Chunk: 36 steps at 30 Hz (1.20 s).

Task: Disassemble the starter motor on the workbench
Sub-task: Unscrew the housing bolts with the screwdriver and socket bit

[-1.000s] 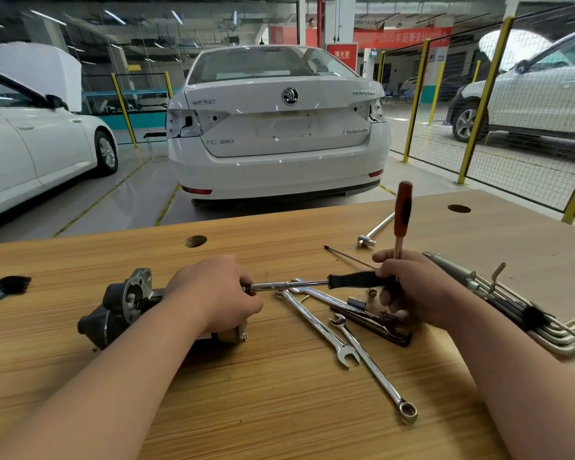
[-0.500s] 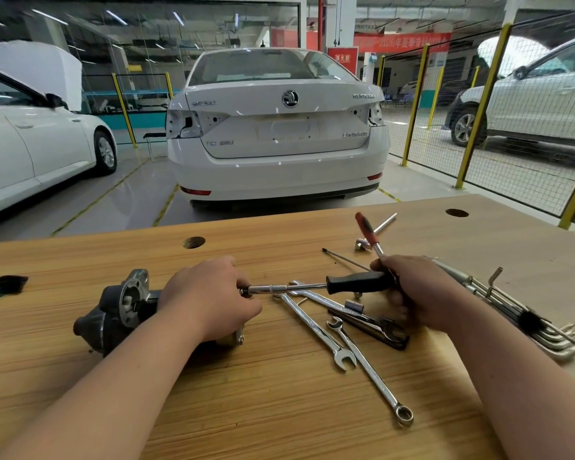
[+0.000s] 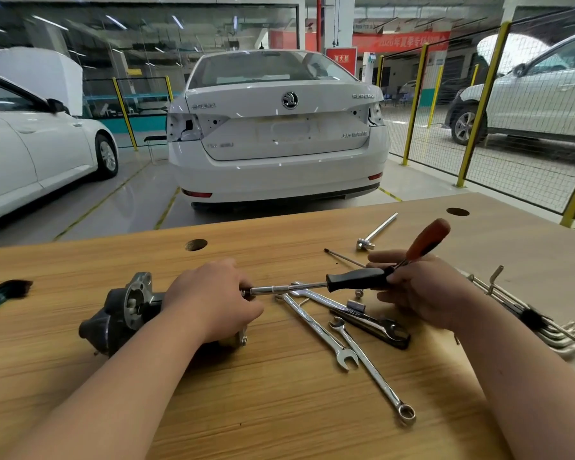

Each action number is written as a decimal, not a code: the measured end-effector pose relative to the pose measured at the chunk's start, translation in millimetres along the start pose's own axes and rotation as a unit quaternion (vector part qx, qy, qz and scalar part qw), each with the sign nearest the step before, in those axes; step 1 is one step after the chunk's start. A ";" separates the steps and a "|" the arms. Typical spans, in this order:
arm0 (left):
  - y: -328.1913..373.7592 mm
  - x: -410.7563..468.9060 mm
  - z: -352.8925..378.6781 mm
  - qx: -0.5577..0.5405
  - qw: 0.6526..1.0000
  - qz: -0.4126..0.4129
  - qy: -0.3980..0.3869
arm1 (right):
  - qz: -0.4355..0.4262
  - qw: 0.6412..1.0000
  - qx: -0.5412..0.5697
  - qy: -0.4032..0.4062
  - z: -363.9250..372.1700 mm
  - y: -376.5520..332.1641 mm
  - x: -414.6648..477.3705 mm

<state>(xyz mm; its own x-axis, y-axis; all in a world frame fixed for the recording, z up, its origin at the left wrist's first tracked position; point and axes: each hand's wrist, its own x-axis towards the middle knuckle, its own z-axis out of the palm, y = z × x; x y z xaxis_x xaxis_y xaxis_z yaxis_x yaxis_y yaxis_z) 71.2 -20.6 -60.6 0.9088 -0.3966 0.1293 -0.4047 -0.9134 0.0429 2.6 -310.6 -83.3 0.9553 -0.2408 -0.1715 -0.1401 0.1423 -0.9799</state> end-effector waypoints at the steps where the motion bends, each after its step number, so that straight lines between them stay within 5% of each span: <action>1: -0.3 -0.9 0.9 -0.001 1.000 -0.001 0.005 | 0.003 1.000 0.018 0.003 0.0 -1.1 0.2; 5: 0.0 -0.3 1.2 -0.004 1.000 -0.001 0.007 | 0.021 0.999 0.044 0.015 -0.8 -7.0 -0.6; 15: -0.5 0.5 2.5 -0.006 1.000 0.003 0.015 | 0.044 0.984 -0.154 0.083 10.2 -3.0 -1.5; 23: -0.3 -1.1 2.8 -0.004 1.000 0.003 0.017 | 0.028 0.980 -0.169 0.097 12.3 0.1 -0.3; 36: -0.6 -3.4 1.6 0.025 0.999 0.014 0.014 | 0.004 0.998 0.069 -0.008 14.7 4.1 -1.2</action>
<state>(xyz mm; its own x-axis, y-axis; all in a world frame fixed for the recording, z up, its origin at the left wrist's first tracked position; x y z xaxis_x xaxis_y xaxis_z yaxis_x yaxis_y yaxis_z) 68.5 -18.9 -62.7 0.8934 -0.4209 0.1570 -0.4245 -0.9054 -0.0113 4.7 -295.6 -85.7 0.9585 -0.2235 -0.1769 -0.1121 0.2750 -0.9549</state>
